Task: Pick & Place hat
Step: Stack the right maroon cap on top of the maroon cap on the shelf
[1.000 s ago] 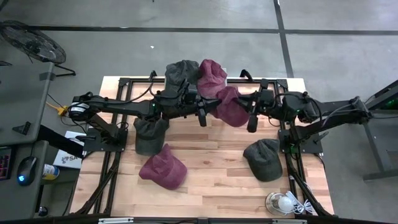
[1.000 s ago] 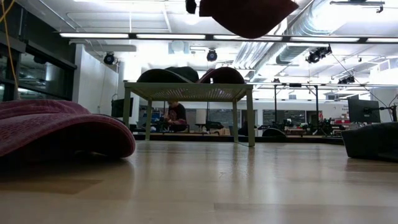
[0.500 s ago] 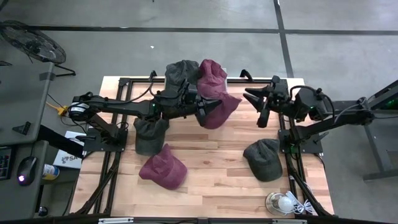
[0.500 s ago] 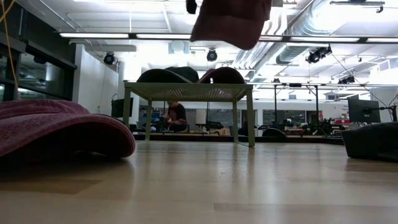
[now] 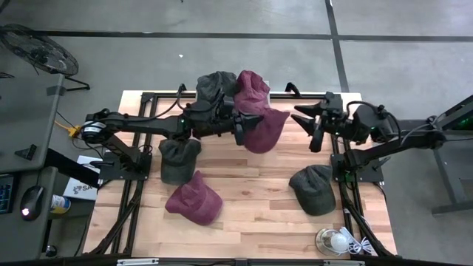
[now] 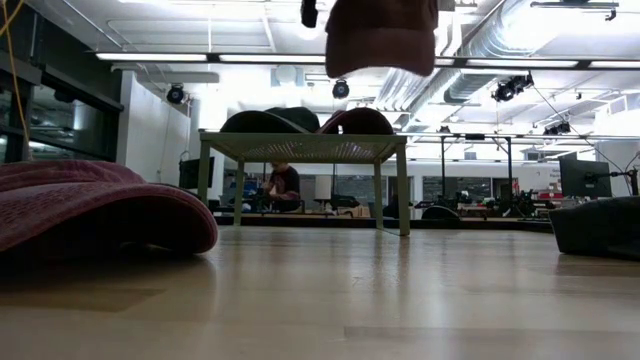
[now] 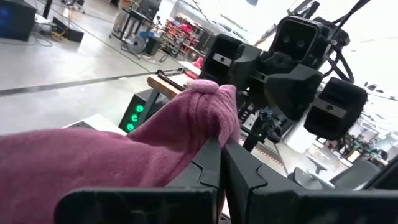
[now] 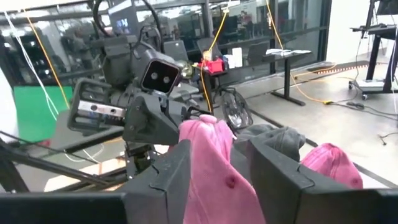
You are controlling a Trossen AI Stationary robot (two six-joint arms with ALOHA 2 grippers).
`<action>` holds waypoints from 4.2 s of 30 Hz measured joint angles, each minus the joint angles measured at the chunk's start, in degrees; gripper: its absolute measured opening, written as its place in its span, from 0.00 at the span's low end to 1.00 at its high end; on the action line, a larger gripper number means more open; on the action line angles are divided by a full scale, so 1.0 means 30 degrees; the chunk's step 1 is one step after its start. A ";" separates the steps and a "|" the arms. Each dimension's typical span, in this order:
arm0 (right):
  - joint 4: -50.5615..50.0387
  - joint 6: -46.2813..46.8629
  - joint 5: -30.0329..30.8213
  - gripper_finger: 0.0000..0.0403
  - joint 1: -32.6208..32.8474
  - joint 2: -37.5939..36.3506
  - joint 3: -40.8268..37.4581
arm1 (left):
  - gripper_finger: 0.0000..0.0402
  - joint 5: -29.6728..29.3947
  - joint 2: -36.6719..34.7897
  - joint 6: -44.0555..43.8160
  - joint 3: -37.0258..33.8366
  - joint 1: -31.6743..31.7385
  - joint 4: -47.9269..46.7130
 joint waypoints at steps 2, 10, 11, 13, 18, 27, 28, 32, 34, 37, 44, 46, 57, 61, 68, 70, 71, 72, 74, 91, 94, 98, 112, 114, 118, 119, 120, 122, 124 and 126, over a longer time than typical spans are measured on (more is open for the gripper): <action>-0.0067 0.0045 0.0010 0.39 0.0000 -0.0388 0.0000 | 0.00 -0.0023 -0.0071 -0.0017 0.0000 0.0000 0.0058; -0.0547 0.0450 0.0311 0.42 -0.0007 -0.1640 0.0000 | 0.00 -0.0527 -0.0411 -0.0934 0.2216 0.0699 -0.4157; -0.0759 0.0488 0.0319 0.42 -0.0007 -0.1680 0.0000 | 0.00 -0.0541 -0.0411 -0.0895 0.2948 0.0897 -0.5141; -0.0902 0.0540 0.0352 0.42 -0.0007 -0.1746 0.0000 | 0.00 -0.0540 -0.0311 -0.0646 0.4433 0.1369 -0.6758; -0.1073 0.0541 0.0350 0.42 0.0000 -0.1724 0.0000 | 0.00 -0.0364 -0.0214 -0.0553 0.7162 0.2880 -1.0121; -0.1251 0.0541 0.1035 0.42 -0.0007 -0.1724 0.0000 | 0.00 0.3122 0.0282 -0.3785 0.7577 0.5925 -0.9962; -0.1313 0.0541 0.1122 0.42 -0.0007 -0.1724 0.0000 | 0.00 0.3244 0.0435 -0.4182 0.7566 0.6108 -0.9938; -0.1437 0.0556 0.1468 0.42 -0.0007 -0.1724 0.0000 | 0.00 0.3617 0.1241 -0.5404 0.7533 0.6258 -0.8815; -0.1488 0.0774 0.1528 0.42 -0.0007 -0.1724 0.0000 | 0.00 0.3481 0.1461 -0.5517 0.7533 0.6251 -0.8789; -0.1679 0.0893 0.1526 0.42 -0.0007 -0.1724 0.0000 | 0.00 0.3078 0.1884 -0.5933 0.7533 0.6251 -0.8811; -0.2198 0.1607 0.1519 0.42 -0.0007 -0.1724 0.0000 | 0.00 0.2307 0.2061 -0.6566 0.7541 0.6244 -0.8717; -0.2282 0.1616 0.1511 0.42 -0.0007 -0.1724 0.0000 | 0.00 0.1821 0.2096 -0.6708 0.7541 0.6237 -0.8858; -0.2483 0.2042 0.1511 0.42 -0.0007 -0.1724 0.0000 | 0.00 -0.0042 0.2744 -0.8430 0.7533 0.6237 -0.9259; -0.2560 0.2042 0.1514 0.42 -0.0007 -0.1724 0.0000 | 0.00 -0.0175 0.2897 -0.8989 0.7526 0.6244 -0.9707; -0.2719 0.1911 0.1910 0.42 -0.0007 -0.1724 0.0000 | 0.00 -0.1082 0.2890 -0.9493 0.7519 0.6251 -1.0556; -0.2719 0.1747 0.2034 0.42 -0.0007 -0.1724 0.0000 | 0.00 -0.1198 0.2970 -0.9500 0.7544 0.6251 -1.0352; -0.2724 0.1688 0.2100 0.42 -0.0007 -0.1724 0.0000 | 0.00 -0.1242 0.3017 -0.9496 0.7555 0.6251 -1.0324; -0.2742 0.1639 0.2222 0.42 -0.0007 -0.1724 0.0000 | 0.00 -0.1235 0.3058 -0.9525 0.7555 0.6251 -1.0456; -0.2759 0.1539 0.2443 0.42 -0.0011 -0.1724 0.0000 | 0.00 -0.1200 0.3343 -0.9842 0.7549 0.6244 -1.0365; -0.3093 0.1563 0.2638 0.42 -0.0007 -0.1721 0.0000 | 0.00 -0.2574 0.4201 -0.9986 0.7526 0.6242 -1.0207; -0.3244 0.1728 0.2517 0.42 -0.0007 -0.1724 0.0000 | 0.00 -0.3020 0.4201 -0.9981 0.7526 0.6207 -1.0283; -0.3806 0.2061 0.2502 0.42 -0.0009 -0.1717 0.0000 | 0.00 -0.3152 0.4194 -0.9821 0.7526 0.6229 -1.0266; -0.4114 0.2100 0.2648 0.42 -0.0007 -0.1717 0.0000 | 0.00 -0.3337 0.4179 -0.9708 0.7526 0.6104 -0.9756; -0.4118 0.2121 0.2655 0.42 -0.0010 -0.1717 0.0000 | 0.00 -0.3333 0.4172 -0.9697 0.7526 0.6105 -0.9746; -0.4358 0.2480 0.2802 0.42 -0.0007 -0.1717 0.0000 | 0.00 -0.3277 0.4172 -0.9786 0.7526 0.6105 -0.9610; -0.4473 0.2556 0.2848 0.42 -0.0007 -0.1719 0.0000 | 0.00 -0.3283 0.4172 -0.9672 0.7526 0.6105 -0.9509; -0.4536 0.2583 0.2852 0.42 -0.0007 -0.1721 0.0000 | 0.00 -0.3282 0.4172 -0.9611 0.7526 0.6105 -0.9503; -0.4526 0.2599 0.2852 0.42 -0.0011 -0.1717 0.0000 | 0.00 -0.3282 0.4172 -0.9595 0.7533 0.6105 -0.9535; -0.4497 0.2629 0.2856 0.42 -0.0007 -0.1717 0.0000 | 0.00 -0.3282 0.4172 -0.9555 0.7533 0.6105 -0.9540; -0.4504 0.2862 0.2922 0.42 -0.0014 -0.1717 0.0000 | 0.00 -0.3283 0.4172 -0.9551 0.7548 0.6105 -0.9637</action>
